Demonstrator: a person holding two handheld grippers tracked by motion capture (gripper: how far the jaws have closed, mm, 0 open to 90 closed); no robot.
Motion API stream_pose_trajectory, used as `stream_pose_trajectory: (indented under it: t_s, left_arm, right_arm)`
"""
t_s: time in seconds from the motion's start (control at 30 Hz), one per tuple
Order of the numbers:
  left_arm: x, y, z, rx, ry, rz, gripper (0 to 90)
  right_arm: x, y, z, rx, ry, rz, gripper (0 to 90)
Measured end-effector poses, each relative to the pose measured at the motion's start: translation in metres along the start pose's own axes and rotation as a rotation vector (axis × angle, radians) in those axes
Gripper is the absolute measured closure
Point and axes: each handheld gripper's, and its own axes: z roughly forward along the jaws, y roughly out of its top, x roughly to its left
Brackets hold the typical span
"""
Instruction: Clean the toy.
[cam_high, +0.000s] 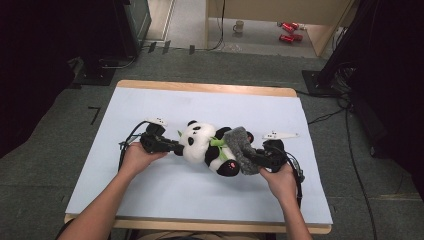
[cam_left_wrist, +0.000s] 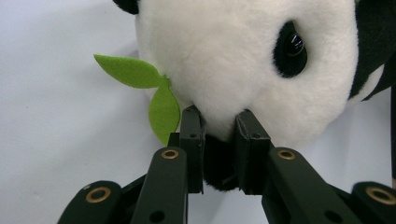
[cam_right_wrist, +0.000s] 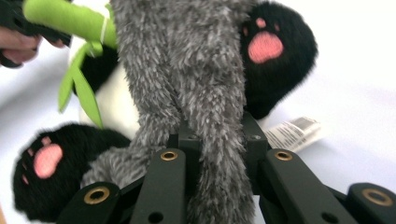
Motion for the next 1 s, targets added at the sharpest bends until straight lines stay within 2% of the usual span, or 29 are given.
stream_pose_trajectory:
  t_s: [0.1,0.17,0.3,0.4,0.5,0.53,0.67,0.87,1.0]
  left_arm:
    - [0.002,0.001,0.000,-0.009,-0.011,-0.004,76.0]
    - [0.003,0.001,0.000,-0.016,-0.020,0.006,75.7]
    - [0.004,0.001,0.000,-0.024,-0.034,-0.005,75.7]
    - [0.005,0.001,0.001,-0.016,-0.032,-0.001,75.7]
    - [0.005,0.001,0.001,-0.015,-0.032,0.001,75.7]
    - [0.005,0.000,0.001,-0.015,-0.029,0.003,75.7]
    - [0.003,-0.002,0.001,-0.021,-0.020,0.005,75.6]
    - [0.000,-0.006,0.001,-0.040,-0.004,-0.001,75.3]
    - [-0.001,-0.007,0.002,-0.044,0.005,0.005,75.2]
  right_arm:
    - [0.000,-0.003,-0.001,0.014,-0.035,-0.026,76.9]
    - [-0.003,-0.004,-0.002,0.014,-0.035,-0.020,76.9]
    - [-0.008,-0.006,-0.005,0.031,-0.047,-0.005,77.0]
    - [-0.008,-0.002,-0.014,0.026,-0.005,0.021,77.3]
    - [0.000,0.006,-0.022,0.015,0.017,-0.016,77.3]
    - [0.003,0.009,-0.024,-0.003,0.027,-0.032,77.3]
    - [0.013,0.020,-0.031,-0.052,0.055,-0.044,77.3]
    - [0.016,0.032,-0.026,-0.057,0.070,-0.056,77.3]
    - [0.019,0.045,-0.016,-0.068,0.096,-0.047,77.3]
